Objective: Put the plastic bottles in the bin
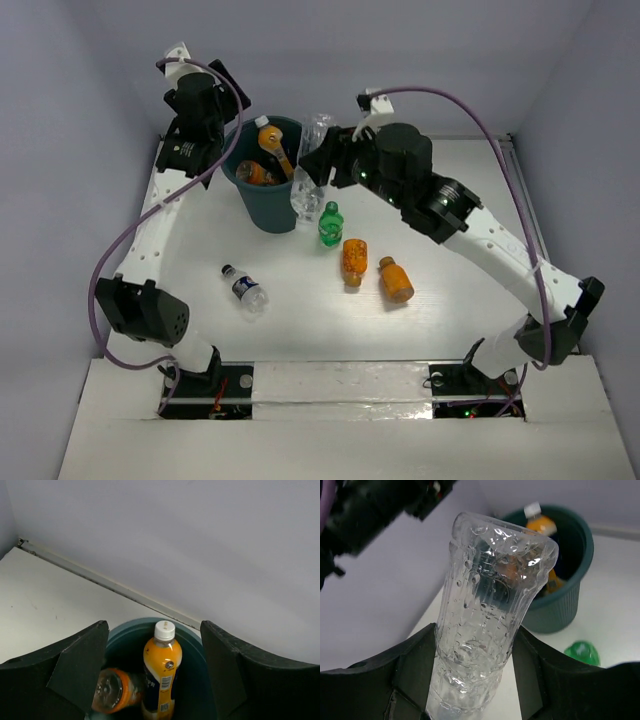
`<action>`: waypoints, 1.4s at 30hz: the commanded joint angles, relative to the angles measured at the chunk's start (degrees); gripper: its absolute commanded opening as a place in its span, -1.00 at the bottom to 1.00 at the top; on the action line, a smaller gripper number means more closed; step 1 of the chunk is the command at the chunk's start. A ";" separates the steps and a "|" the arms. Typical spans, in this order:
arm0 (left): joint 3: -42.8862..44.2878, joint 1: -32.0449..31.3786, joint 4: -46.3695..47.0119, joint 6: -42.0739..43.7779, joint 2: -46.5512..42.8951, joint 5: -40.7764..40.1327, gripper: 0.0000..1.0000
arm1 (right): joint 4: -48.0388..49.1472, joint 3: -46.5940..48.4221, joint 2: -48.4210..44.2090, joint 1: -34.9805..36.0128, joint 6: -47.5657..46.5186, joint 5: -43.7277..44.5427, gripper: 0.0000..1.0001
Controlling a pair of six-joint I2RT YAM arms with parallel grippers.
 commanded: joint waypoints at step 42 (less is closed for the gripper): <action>-70.25 0.49 -15.72 -30.83 -38.59 16.87 0.98 | 10.99 3.40 5.05 -7.09 -5.34 -1.18 -0.90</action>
